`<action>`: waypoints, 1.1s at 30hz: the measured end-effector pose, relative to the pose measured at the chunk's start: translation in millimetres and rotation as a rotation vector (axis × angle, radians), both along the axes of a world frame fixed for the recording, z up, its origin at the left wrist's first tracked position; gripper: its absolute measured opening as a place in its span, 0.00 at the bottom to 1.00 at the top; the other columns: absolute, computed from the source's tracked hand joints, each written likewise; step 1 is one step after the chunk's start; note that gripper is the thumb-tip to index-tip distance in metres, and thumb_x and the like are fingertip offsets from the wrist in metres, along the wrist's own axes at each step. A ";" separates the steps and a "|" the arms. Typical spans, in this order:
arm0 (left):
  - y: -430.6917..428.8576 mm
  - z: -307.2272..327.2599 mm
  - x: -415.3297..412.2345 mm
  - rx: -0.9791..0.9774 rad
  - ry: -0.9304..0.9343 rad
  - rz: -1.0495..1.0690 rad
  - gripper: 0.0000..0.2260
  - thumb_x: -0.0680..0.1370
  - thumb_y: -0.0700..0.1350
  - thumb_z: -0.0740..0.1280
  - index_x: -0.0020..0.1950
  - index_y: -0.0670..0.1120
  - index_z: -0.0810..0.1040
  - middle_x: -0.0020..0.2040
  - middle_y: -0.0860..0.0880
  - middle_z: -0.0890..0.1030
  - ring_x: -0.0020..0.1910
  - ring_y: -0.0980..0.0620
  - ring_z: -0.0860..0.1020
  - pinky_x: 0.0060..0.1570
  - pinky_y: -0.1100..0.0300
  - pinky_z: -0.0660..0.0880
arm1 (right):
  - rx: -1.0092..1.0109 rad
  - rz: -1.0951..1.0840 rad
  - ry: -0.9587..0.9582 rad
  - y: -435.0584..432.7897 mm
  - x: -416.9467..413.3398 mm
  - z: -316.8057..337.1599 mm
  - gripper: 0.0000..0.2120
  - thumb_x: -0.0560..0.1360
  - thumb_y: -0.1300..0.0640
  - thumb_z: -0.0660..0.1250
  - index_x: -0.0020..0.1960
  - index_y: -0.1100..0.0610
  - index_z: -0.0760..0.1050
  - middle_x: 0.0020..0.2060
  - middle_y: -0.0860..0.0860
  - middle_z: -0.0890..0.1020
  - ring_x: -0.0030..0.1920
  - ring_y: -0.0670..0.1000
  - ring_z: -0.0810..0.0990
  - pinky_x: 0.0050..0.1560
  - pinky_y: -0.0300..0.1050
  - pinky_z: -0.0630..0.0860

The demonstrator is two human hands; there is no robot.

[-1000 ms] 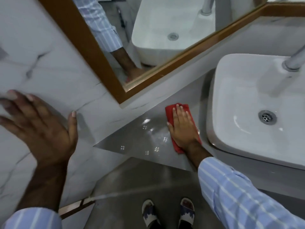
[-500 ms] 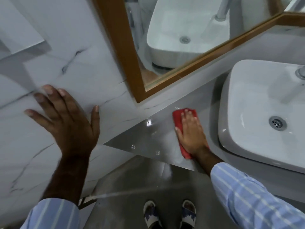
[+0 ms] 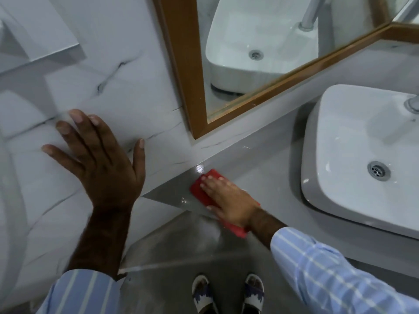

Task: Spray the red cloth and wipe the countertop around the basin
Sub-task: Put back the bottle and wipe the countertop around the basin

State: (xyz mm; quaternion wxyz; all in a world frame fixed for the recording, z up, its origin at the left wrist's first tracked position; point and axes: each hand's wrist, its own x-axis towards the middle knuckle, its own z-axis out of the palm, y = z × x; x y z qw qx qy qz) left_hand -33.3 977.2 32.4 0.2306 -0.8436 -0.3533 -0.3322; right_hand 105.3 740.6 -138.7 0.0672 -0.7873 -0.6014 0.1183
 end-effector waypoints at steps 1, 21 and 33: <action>0.6 0.4 -0.5 0.003 0.005 -0.007 0.37 0.84 0.59 0.63 0.79 0.32 0.55 0.76 0.26 0.65 0.75 0.25 0.58 0.77 0.39 0.35 | -0.025 -0.095 0.021 -8.7 13.7 -0.6 0.34 0.85 0.39 0.54 0.85 0.55 0.55 0.84 0.55 0.58 0.85 0.54 0.54 0.85 0.56 0.51; 0.1 -1.4 -0.2 0.035 -0.003 0.007 0.38 0.84 0.60 0.62 0.81 0.34 0.54 0.78 0.29 0.62 0.77 0.29 0.56 0.79 0.41 0.33 | 0.053 0.081 0.030 12.8 -13.1 -7.9 0.34 0.85 0.39 0.55 0.84 0.56 0.56 0.84 0.54 0.59 0.84 0.51 0.52 0.85 0.53 0.52; 0.9 -1.7 3.3 0.058 -0.024 -0.006 0.38 0.84 0.61 0.62 0.79 0.33 0.55 0.76 0.28 0.65 0.76 0.29 0.57 0.78 0.43 0.31 | 0.012 0.271 -0.014 78.0 -58.0 -4.7 0.32 0.87 0.43 0.52 0.85 0.59 0.52 0.85 0.56 0.57 0.85 0.56 0.54 0.85 0.54 0.50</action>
